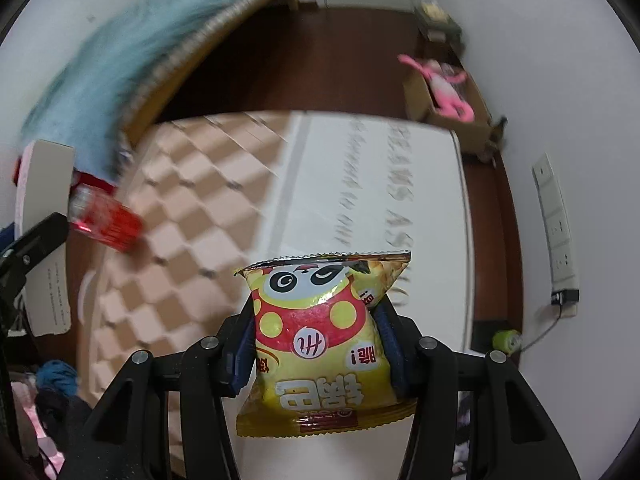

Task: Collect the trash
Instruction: 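Grasp the yellow chip bag with the right tool while the left tool grasps the white toothpaste box, then carry the chip bag and toothpaste box over the trash bin and open both tools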

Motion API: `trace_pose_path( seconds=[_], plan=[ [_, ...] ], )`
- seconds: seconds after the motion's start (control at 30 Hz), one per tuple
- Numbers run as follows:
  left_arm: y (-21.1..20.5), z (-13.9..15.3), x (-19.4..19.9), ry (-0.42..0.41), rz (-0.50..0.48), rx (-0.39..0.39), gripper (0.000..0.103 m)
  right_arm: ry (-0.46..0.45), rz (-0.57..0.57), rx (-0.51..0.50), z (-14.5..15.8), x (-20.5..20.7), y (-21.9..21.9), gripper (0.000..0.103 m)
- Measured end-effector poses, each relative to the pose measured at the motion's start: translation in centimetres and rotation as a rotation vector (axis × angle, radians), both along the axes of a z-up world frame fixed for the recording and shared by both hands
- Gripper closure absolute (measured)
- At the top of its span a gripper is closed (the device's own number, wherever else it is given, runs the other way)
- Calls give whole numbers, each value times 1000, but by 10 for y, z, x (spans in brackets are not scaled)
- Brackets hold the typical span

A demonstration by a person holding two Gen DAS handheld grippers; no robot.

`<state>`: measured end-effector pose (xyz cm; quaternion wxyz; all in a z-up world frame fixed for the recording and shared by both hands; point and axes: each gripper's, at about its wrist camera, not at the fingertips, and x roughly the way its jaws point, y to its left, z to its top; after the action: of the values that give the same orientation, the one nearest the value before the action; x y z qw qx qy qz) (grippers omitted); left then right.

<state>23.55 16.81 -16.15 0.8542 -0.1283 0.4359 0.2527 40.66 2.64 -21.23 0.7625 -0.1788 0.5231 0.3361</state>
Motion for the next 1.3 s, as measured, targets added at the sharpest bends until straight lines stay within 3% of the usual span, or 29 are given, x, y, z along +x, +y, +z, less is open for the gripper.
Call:
trace_pose_path(
  seconds=[0.17, 0.33, 0.5, 0.7, 0.87, 1.07, 1.17, 1.3],
  plan=[
    [27, 37, -59, -48, 70, 60, 60, -61, 58, 102, 51, -55, 37, 48],
    [58, 56, -122, -67, 147, 109, 60, -71, 138, 192, 75, -119, 84, 48],
    [94, 61, -185, -66, 241, 133, 60, -36, 236, 240, 72, -184, 140, 48],
    [141, 38, -247, -43, 361, 108, 60, 47, 338, 228, 36, -255, 208, 48],
    [182, -8, -286, -8, 441, -8, 60, 148, 366, 187, -17, -298, 257, 48],
    [239, -87, -314, 37, 496, -268, 60, 279, 358, 99, -100, -319, 307, 48],
    [259, -122, -320, 53, 526, -371, 60, 302, 351, 72, -125, -326, 325, 48],
    [278, -146, -322, 89, 541, -437, 58, 304, 366, 44, -145, -331, 347, 48]
  ],
)
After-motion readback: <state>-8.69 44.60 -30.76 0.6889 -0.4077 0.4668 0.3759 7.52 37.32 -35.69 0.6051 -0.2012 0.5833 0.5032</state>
